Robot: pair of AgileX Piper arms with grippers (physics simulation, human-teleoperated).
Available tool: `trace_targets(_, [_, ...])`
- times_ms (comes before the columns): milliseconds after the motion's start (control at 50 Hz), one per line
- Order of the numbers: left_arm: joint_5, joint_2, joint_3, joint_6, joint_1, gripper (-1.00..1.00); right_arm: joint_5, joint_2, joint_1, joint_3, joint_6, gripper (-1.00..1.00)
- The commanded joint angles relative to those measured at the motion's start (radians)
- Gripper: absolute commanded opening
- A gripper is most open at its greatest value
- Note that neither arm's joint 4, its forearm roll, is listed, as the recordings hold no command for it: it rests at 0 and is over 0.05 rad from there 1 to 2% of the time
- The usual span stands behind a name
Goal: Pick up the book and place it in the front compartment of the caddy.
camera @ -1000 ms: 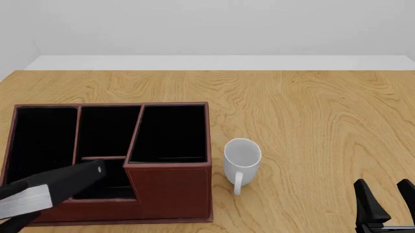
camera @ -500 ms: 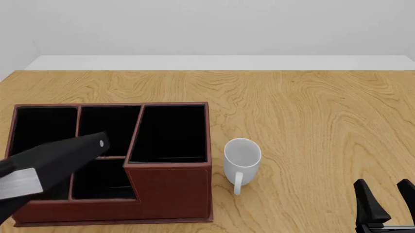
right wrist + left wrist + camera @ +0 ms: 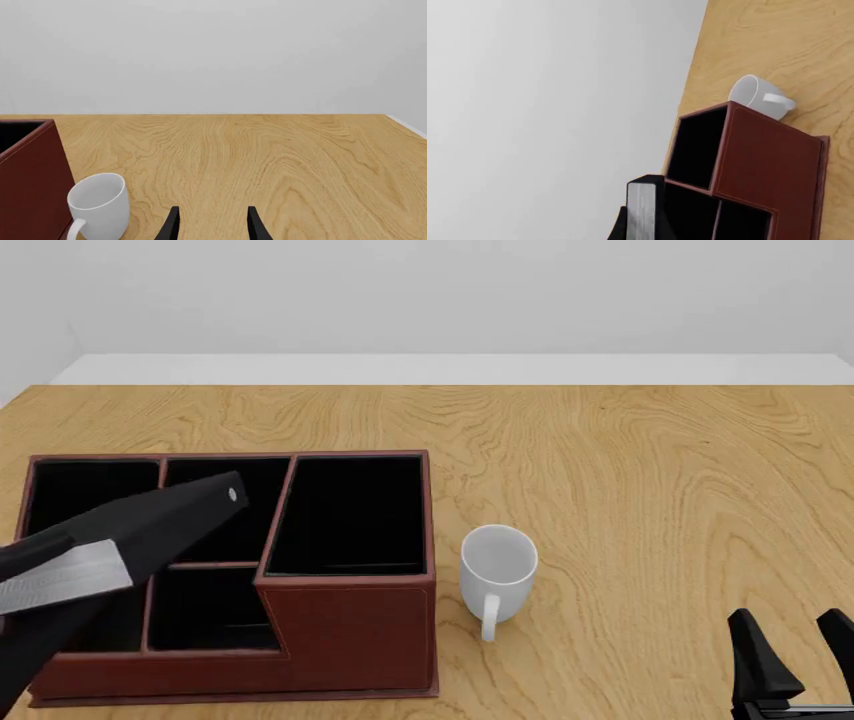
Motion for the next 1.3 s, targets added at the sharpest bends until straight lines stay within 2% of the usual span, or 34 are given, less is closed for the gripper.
trace_targets(20, [-0.093,0.030,0.015,0.024,0.022,-1.00,0.000,0.000,0.000,0.000,0.000,1.00])
trace_targets(260, [-0.157,0.112,0.004,0.043,0.059,-1.00,0.000,0.000,0.000,0.000,0.000,1.00])
trace_targets(460, [-0.164,0.228,-0.037,0.021,0.092,-1.00,0.000,0.000,0.000,0.000,0.000,1.00])
trace_targets(600, [-0.168,0.277,-0.070,0.036,0.105,-1.00,0.000,0.000,0.000,0.000,0.000,1.00])
trace_targets(1040, [-0.074,0.376,-0.194,0.041,0.175,-1.00,0.000,0.000,0.000,0.000,0.000,1.00])
trace_targets(1120, [-0.028,0.392,-0.240,0.016,0.181,-1.00,0.000,0.000,0.000,0.000,0.000,1.00])
trace_targets(1200, [-0.014,0.393,-0.247,0.015,0.184,-1.00,0.000,0.000,0.000,0.000,0.000,1.00])
trace_targets(1220, [0.014,0.415,-0.274,-0.014,0.191,-1.00,0.000,0.000,0.000,0.000,0.000,1.00])
trace_targets(1300, [0.026,0.414,-0.269,-0.010,0.191,-1.00,0.000,0.000,0.000,0.000,0.000,1.00])
